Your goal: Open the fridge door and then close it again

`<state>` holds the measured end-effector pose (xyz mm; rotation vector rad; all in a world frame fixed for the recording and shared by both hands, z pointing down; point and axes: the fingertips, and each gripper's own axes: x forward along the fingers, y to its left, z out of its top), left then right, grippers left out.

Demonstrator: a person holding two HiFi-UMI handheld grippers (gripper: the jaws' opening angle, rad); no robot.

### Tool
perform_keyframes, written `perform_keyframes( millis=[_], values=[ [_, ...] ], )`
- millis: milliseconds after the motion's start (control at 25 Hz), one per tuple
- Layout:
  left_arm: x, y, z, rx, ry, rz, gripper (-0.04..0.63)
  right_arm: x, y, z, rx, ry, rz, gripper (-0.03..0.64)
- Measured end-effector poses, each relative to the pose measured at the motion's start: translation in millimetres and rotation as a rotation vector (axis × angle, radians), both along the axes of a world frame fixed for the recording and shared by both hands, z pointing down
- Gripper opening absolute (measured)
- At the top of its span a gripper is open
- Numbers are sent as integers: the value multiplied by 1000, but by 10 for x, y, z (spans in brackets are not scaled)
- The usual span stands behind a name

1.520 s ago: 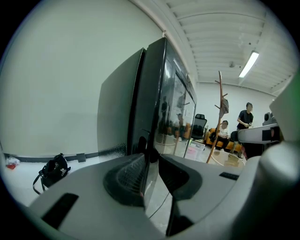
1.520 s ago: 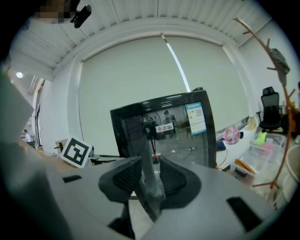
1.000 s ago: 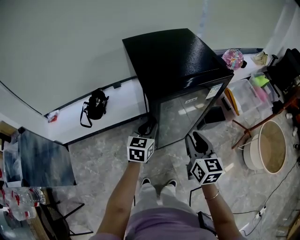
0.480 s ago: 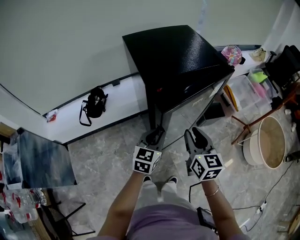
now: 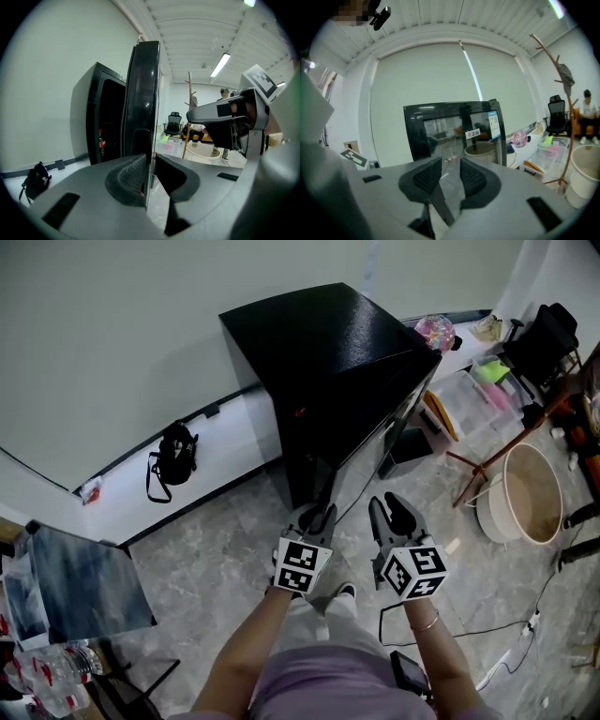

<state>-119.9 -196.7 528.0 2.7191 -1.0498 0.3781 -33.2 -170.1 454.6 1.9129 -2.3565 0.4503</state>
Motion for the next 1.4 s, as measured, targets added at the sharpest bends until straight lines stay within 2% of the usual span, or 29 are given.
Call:
perform_keyframes(
  millis=[200, 360, 600, 880, 1240, 1400],
  values=[
    [158, 220, -3, 16, -13, 42, 53, -6, 202, -161, 30, 5, 52, 114],
    [290, 343, -11, 21, -22, 34, 63, -27, 307, -340, 71, 6, 50, 118],
    [396, 488, -24, 22, -31, 7, 63, -136, 415, -603, 129, 9, -39, 145],
    [569, 651, -11, 7, -31, -57, 63, -256, 494, -658, 118, 40, -174, 209],
    [805, 832, -46, 19, -36, -108, 63, -87, 415, -730, 100, 157, -190, 215],
    [885, 897, -58, 13, -28, -98, 109, -9, 442, -737, 119, 208, -205, 242]
  ],
)
